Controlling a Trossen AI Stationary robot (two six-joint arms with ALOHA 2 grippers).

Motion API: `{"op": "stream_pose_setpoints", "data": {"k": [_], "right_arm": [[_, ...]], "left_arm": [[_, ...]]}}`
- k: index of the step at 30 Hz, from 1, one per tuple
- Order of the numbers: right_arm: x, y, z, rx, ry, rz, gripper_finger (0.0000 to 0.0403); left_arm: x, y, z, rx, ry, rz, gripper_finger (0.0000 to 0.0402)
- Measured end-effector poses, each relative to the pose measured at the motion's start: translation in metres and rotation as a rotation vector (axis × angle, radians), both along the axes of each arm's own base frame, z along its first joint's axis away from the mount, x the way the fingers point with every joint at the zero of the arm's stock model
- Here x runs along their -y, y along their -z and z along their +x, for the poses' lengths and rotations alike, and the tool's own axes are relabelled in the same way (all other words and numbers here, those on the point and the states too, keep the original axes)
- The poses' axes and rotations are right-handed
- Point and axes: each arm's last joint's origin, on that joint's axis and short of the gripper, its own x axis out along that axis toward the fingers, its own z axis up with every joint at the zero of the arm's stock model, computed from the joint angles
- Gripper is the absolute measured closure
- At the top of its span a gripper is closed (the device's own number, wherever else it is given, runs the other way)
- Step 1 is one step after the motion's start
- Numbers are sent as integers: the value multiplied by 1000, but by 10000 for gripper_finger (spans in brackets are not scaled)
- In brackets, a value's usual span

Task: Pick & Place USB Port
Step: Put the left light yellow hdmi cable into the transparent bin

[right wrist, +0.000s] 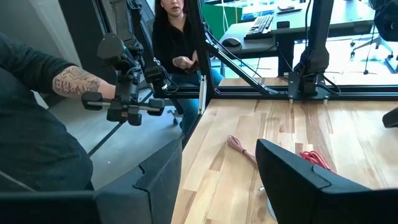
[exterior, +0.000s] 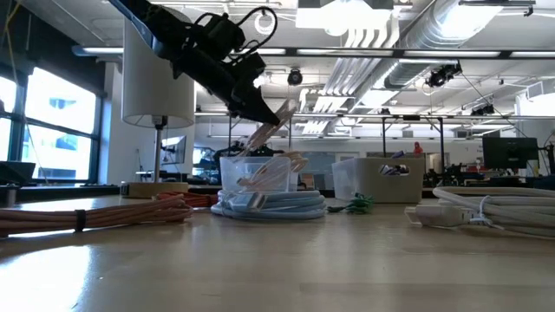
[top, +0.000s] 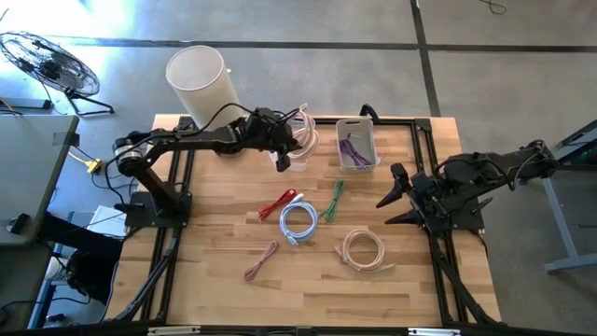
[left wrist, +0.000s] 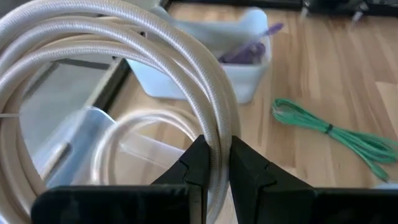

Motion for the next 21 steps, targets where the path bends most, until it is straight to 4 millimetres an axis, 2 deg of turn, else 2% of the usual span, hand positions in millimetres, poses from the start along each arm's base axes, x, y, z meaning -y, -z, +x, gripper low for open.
{"op": "stream_pose_setpoints", "data": {"k": [11, 18, 21], "right_arm": [[0, 0, 0, -1, 6, 0, 204], [0, 0, 0, -2, 7, 3, 204], [0, 0, 0, -2, 7, 3, 204]], "left_arm": [[-5, 38, 13, -75, 41, -97, 366], [-11, 40, 10, -87, -2, -92, 366], [-14, 40, 9, -80, -25, -123, 341]]}}
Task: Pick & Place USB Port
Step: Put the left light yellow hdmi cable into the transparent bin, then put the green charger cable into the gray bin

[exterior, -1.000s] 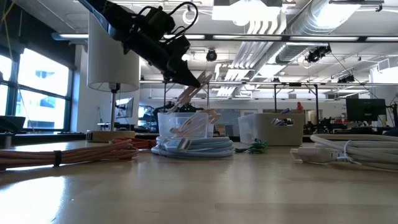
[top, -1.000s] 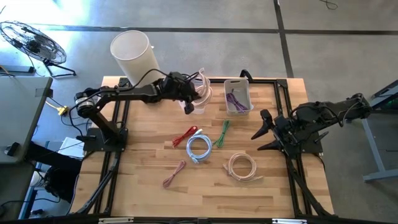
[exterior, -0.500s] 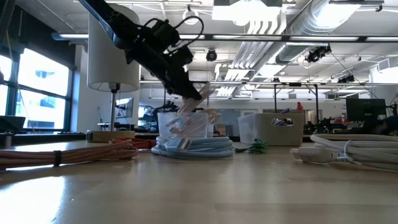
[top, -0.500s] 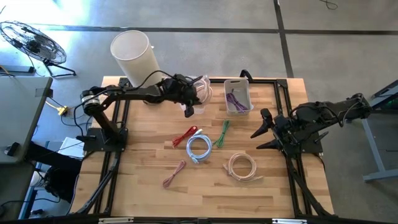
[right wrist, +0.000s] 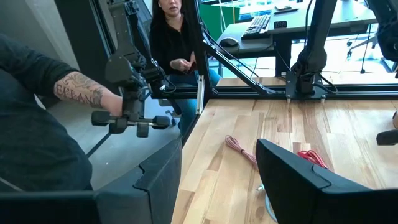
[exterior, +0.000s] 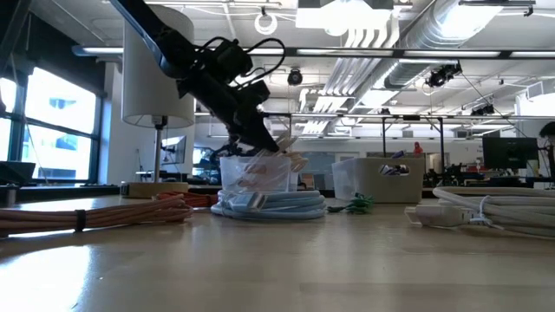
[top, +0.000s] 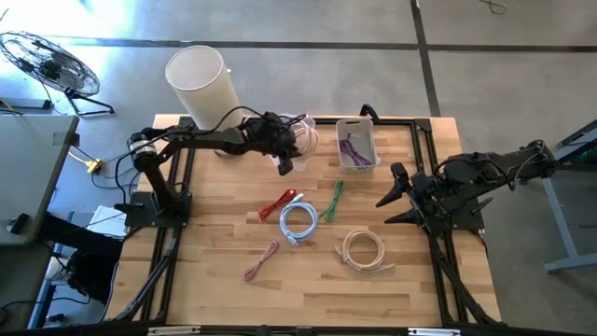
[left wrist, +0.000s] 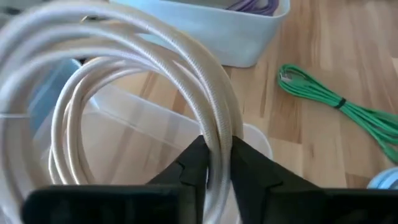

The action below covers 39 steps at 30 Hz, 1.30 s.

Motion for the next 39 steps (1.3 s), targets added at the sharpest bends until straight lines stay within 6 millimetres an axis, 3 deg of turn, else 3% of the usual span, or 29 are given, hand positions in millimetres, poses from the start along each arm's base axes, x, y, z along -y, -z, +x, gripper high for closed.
{"op": "stream_pose_setpoints", "data": {"k": [5, 10, 19, 26, 30, 34, 39], "right_arm": [[0, 0, 0, 0, 0, 0, 204], [0, 0, 0, 0, 0, 0, 204], [0, 1, 0, -10, -2, 5, 204], [0, 3, -1, -44, 1, 16, 204], [0, 6, -1, -78, 7, 30, 204], [0, 7, -2, -92, 7, 25, 204], [1, 12, -3, -139, 7, 2, 204]], "left_arm": [[-2, 0, -1, 2, -19, -18, 274], [-1, -1, -1, 10, -1, -28, 240], [-2, -17, 7, 84, 50, -87, 230], [5, -40, 19, 177, 218, -142, 230], [22, -54, 28, 227, 344, -182, 230], [51, -70, 34, 253, 417, -163, 229], [94, -92, 25, 218, 450, -130, 229]]}}
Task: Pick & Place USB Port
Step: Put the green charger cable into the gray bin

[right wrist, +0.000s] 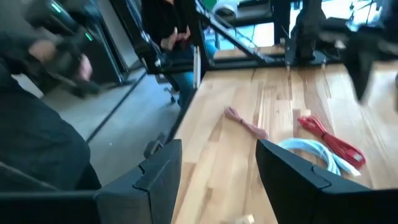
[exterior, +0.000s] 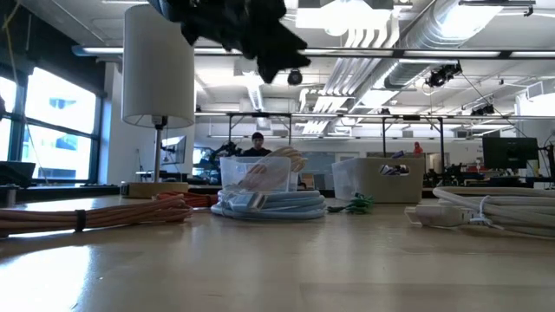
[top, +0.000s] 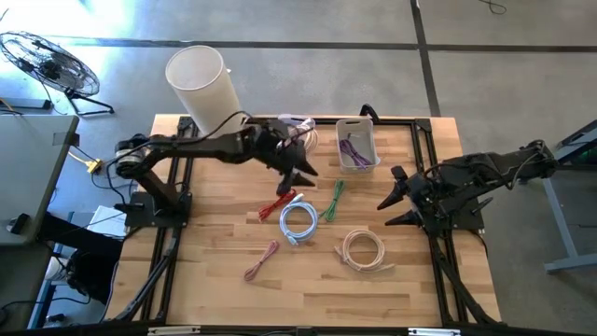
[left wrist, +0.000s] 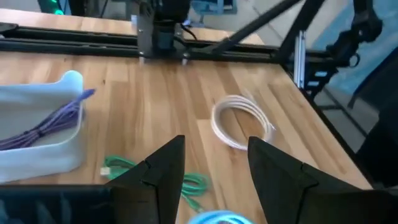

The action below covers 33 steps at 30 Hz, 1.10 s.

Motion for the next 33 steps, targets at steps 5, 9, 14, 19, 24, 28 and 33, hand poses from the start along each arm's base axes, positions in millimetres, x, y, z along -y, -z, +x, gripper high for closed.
{"op": "stream_pose_setpoints", "data": {"k": [5, 9, 14, 19, 24, 28, 33], "right_arm": [[2, 7, -2, -57, 29, -79, 204], [3, 12, 3, -70, 92, -194, 204], [3, 21, 20, -83, 55, -336, 204], [11, 25, 37, -57, 15, -447, 209], [32, 34, 46, -141, 158, -713, 231], [45, 47, 54, -303, 283, -853, 252], [44, 76, 74, -460, 99, -832, 272]], "left_arm": [[44, -23, -22, -66, -43, 86, 229], [75, -34, -43, -129, -123, 159, 229], [106, -37, -63, -219, -222, 199, 229], [131, -32, -72, -278, -273, 209, 229], [149, -29, -79, -301, -316, 209, 229], [161, -29, -84, -289, -352, 229, 229], [172, -28, -91, -292, -366, 249, 229]]}}
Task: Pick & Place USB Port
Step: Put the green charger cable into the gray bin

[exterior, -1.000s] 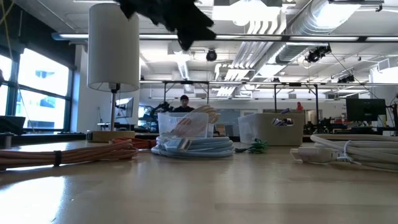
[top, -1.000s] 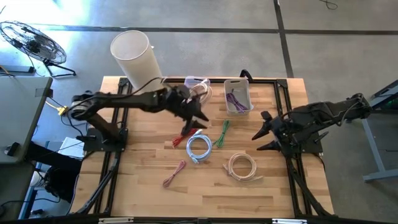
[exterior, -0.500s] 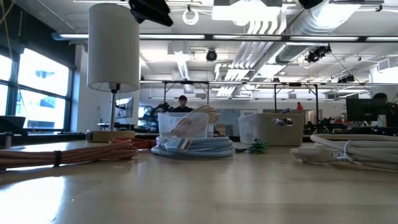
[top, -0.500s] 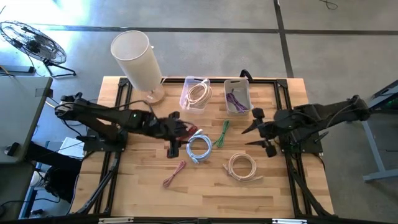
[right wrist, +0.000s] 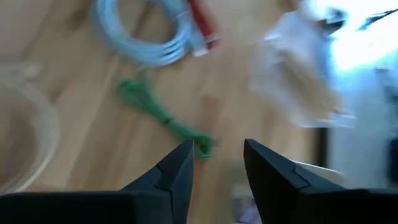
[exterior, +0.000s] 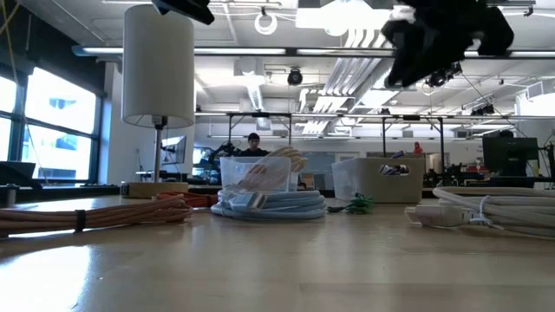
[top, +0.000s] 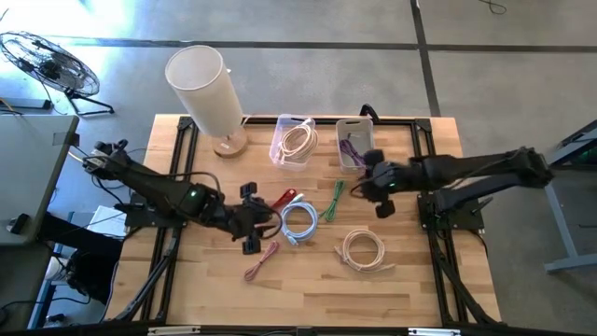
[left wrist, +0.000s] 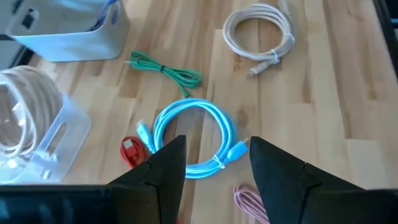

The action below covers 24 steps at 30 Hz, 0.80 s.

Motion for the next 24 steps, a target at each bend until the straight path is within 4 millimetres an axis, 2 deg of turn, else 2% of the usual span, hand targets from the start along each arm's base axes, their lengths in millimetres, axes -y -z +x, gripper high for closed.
{"op": "stream_pose_setpoints", "data": {"k": [6, 13, 19, 24], "right_arm": [[-5, 35, 25, -190, -88, -25, 272], [-11, 67, 41, -378, -231, -167, 273], [-14, 85, 52, -440, -330, -244, 266], [-15, 85, 61, -383, -366, -283, 252]], "left_arm": [[7, 0, -4, 21, -49, 34, 229], [8, 5, -1, 6, -57, 52, 229], [11, 13, 5, -18, -58, 64, 229], [13, 18, 9, -35, -53, 64, 229]]}}
